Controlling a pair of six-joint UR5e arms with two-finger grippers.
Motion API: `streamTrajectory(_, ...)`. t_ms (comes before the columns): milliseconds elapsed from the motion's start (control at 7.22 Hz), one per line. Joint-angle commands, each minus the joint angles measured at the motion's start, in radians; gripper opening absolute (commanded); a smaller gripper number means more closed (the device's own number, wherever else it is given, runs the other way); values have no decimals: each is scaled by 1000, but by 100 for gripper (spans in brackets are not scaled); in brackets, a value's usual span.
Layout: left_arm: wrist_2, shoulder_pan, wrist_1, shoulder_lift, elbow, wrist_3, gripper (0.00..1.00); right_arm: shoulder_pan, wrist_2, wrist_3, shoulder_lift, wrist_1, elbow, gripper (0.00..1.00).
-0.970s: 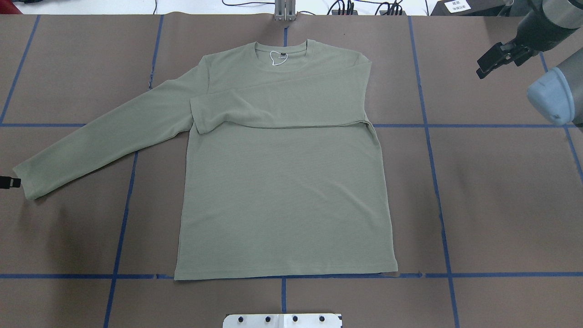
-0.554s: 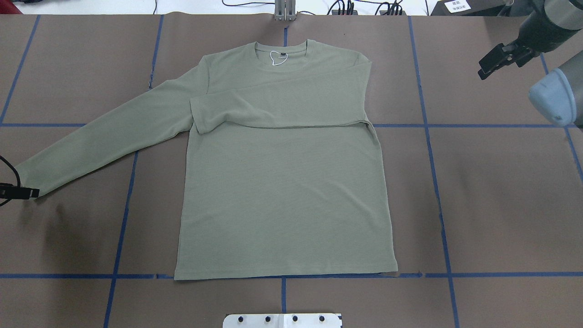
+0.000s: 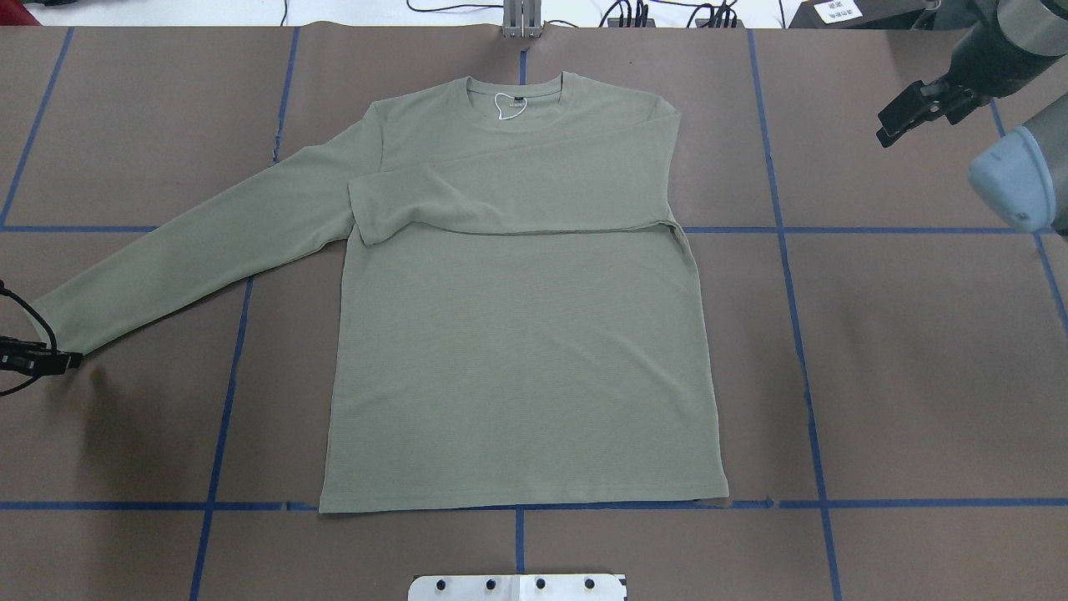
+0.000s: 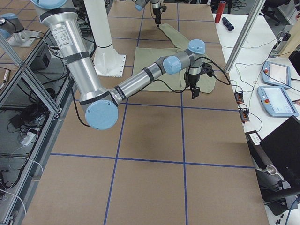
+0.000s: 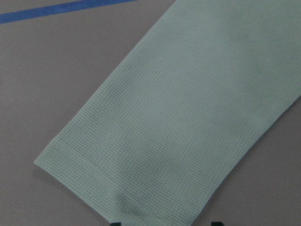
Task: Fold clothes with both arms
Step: 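Lower the left gripper and grasp the cuff of the other sleeve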
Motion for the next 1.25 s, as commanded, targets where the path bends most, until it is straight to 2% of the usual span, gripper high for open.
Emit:
streamTrajectory(0, 3, 1, 1, 7, 0, 5, 37, 0, 0, 1, -3, 1, 0, 100)
streamTrajectory(277, 3, 3, 1, 9, -2, 5, 37, 0, 0, 1, -3, 0, 0, 100)
streamTrajectory(416, 3, 3, 0, 9, -2, 5, 34, 0, 1, 1, -3, 0, 0, 100)
streamTrajectory(554, 3, 3, 1, 9, -2, 5, 10, 0, 0, 2, -3, 0, 0, 100)
streamTrajectory(693, 3, 3, 1, 9, -3, 5, 0, 0, 0, 4, -3, 1, 0, 100)
streamTrajectory(970, 3, 0, 0, 9, -23, 5, 0, 0, 1, 11, -1, 1, 1, 100)
streamTrajectory(1108, -13, -5, 7, -2, -64, 5, 0, 0, 1, 14, -1, 1, 3, 100)
